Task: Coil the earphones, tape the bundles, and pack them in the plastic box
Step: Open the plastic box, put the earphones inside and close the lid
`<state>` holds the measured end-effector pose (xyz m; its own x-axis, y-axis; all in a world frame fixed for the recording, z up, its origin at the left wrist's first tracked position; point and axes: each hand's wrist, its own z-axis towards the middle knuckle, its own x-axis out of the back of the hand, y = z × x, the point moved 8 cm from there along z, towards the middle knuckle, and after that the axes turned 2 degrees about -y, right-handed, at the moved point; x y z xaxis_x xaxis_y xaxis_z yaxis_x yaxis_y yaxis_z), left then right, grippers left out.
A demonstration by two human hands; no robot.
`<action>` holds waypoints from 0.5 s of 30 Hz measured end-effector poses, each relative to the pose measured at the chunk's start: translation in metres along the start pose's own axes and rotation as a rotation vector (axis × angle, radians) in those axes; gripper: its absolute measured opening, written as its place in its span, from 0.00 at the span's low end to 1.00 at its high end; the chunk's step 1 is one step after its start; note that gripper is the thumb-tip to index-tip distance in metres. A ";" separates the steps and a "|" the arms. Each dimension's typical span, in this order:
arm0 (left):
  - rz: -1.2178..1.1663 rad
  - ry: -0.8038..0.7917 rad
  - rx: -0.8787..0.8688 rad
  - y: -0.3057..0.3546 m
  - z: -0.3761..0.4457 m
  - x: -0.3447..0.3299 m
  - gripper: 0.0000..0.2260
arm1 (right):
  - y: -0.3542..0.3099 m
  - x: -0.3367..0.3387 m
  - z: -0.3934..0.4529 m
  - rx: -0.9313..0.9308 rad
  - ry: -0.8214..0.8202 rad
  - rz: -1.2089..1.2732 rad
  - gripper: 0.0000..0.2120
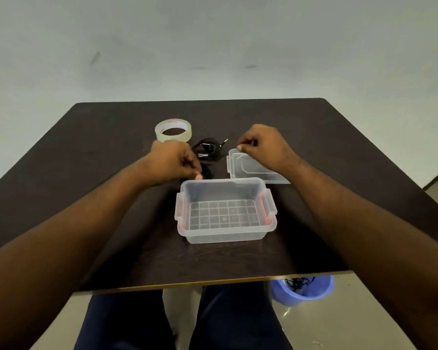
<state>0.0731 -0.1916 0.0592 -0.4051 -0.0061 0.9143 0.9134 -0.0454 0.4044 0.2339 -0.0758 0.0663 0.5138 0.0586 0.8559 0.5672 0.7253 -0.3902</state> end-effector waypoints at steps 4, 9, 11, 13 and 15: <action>0.228 -0.011 -0.008 -0.002 -0.002 -0.010 0.05 | -0.032 -0.033 0.025 0.123 -0.135 -0.066 0.07; 0.216 0.017 -0.010 -0.012 -0.003 -0.016 0.06 | -0.046 -0.059 0.042 0.169 -0.210 -0.176 0.12; 0.179 0.056 -0.020 -0.014 -0.005 -0.017 0.06 | -0.048 -0.068 0.045 0.183 -0.258 -0.207 0.12; 0.156 0.112 -0.032 -0.015 -0.008 -0.015 0.06 | -0.048 -0.073 0.047 0.200 -0.298 -0.225 0.11; 0.100 0.199 -0.043 -0.017 -0.010 -0.007 0.06 | -0.050 -0.074 0.049 0.220 -0.326 -0.254 0.09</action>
<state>0.0605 -0.2008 0.0458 -0.3159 -0.2094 0.9254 0.9487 -0.0774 0.3064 0.1363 -0.0823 0.0393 0.1269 0.0475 0.9908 0.4809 0.8707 -0.1033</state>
